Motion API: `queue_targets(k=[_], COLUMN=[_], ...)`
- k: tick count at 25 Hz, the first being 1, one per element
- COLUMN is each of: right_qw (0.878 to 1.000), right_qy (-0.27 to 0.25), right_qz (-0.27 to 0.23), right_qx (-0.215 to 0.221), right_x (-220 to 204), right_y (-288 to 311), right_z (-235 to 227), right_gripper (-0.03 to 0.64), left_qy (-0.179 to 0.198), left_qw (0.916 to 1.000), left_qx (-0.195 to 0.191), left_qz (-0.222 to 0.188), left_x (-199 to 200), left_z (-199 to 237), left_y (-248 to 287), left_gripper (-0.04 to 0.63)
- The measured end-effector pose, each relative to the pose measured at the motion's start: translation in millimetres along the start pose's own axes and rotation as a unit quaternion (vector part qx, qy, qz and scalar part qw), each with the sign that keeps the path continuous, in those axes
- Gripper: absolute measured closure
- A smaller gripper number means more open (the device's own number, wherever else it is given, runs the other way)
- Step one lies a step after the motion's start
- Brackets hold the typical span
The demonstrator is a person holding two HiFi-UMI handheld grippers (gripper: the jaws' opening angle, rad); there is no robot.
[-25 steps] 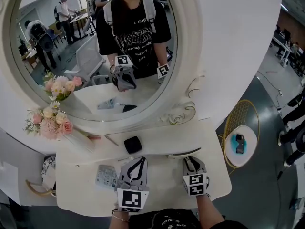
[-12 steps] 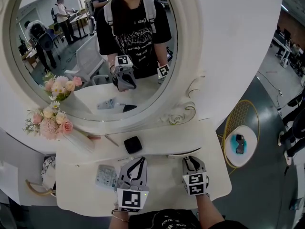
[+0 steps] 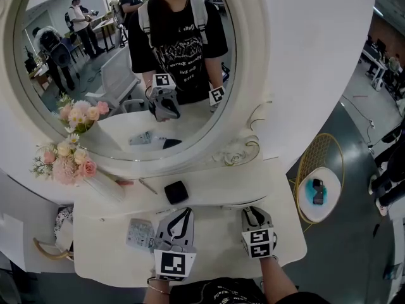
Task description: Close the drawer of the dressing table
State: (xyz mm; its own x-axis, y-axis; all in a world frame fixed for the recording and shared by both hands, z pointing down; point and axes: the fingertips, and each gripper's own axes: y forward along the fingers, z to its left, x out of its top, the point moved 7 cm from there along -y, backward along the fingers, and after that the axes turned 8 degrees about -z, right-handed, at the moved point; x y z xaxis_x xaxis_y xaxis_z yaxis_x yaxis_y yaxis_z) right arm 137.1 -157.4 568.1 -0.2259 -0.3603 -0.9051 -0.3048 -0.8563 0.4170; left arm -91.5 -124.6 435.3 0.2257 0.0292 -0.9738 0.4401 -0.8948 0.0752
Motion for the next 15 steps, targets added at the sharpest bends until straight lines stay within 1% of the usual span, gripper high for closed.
queue_targets(k=[6, 11, 15], right_qw=[1.0, 1.0, 1.0], right_qy=[-0.003, -0.002, -0.004], right_qz=[-0.003, 0.0, -0.004], right_qx=[-0.001, 0.003, 0.001], right_x=[-1.4, 0.3, 1.7], right_y=[2.0, 1.3, 3.2], right_z=[-1.9, -0.6, -1.4], right_gripper=[0.515, 0.515, 0.515], left_qy=[0.001, 0.0, -0.002], left_qw=[1.0, 1.0, 1.0], left_qx=[-0.002, -0.003, -0.002], left_qz=[-0.004, 0.004, 0.002], left_x=[-0.3, -2.7, -2.6], left_z=[-0.6, -1.8, -1.9], left_y=[1.9, 0.7, 1.6], left_gripper=[0.578, 0.578, 0.578])
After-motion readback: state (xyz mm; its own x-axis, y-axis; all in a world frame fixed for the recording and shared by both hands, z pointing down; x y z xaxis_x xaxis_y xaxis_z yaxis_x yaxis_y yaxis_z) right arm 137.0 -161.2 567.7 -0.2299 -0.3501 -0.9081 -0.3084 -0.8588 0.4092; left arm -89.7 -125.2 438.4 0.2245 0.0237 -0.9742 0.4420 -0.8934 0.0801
